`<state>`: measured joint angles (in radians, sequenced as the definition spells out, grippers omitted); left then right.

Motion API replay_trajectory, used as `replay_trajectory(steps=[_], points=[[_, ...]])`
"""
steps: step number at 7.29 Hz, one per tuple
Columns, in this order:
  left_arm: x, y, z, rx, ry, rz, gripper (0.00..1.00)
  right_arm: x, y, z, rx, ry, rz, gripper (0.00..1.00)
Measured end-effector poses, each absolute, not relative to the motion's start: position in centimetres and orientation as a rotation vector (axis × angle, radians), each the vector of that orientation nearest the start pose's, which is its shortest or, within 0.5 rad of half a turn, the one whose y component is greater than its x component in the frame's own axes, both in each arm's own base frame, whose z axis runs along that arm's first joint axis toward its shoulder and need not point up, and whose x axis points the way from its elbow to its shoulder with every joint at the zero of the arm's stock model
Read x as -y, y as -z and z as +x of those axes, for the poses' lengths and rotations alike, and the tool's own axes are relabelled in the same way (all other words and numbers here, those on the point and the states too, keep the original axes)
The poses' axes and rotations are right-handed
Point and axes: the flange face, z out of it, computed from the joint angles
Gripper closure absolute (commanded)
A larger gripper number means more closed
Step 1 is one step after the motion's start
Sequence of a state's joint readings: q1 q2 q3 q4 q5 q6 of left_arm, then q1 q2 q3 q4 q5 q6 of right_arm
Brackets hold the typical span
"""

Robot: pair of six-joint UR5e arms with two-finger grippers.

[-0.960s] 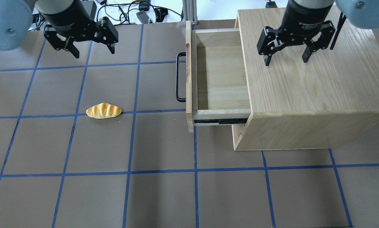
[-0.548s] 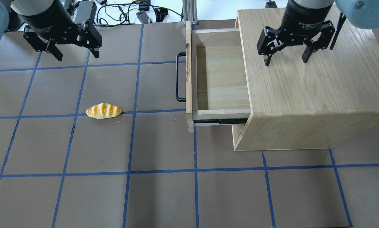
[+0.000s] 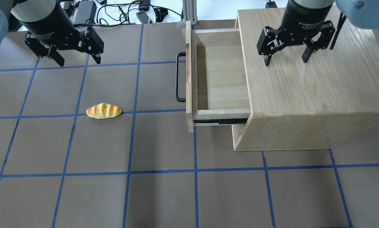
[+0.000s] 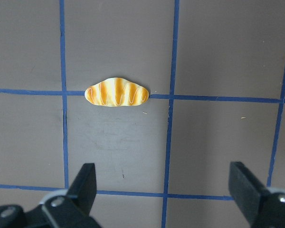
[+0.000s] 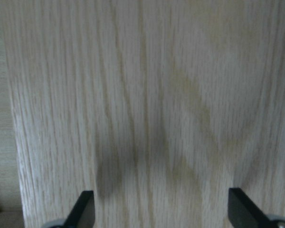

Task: Open upper drawer

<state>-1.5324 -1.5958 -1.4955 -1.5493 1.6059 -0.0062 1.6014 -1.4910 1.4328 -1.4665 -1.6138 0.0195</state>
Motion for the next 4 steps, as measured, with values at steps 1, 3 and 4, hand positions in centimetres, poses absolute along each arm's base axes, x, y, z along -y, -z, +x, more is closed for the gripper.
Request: replay_trajectory(steps=[1,3,4], points=[[51.35,-51.34,-11.13,-3.108,0.106,-0.069,0.0,51.62,-50.5,14.49,-3.185,-0.072,-0.019,0.0],[51.32,-51.15,-11.56,-3.133,0.098,-0.061,0.0,51.62,-50.48,14.48,-3.185,-0.072,-0.019,0.0],[51.26,-51.09,-11.7,-3.139,0.093,-0.058,0.0,51.62,-50.48,14.47,-3.185,-0.072,-0.019,0.0]])
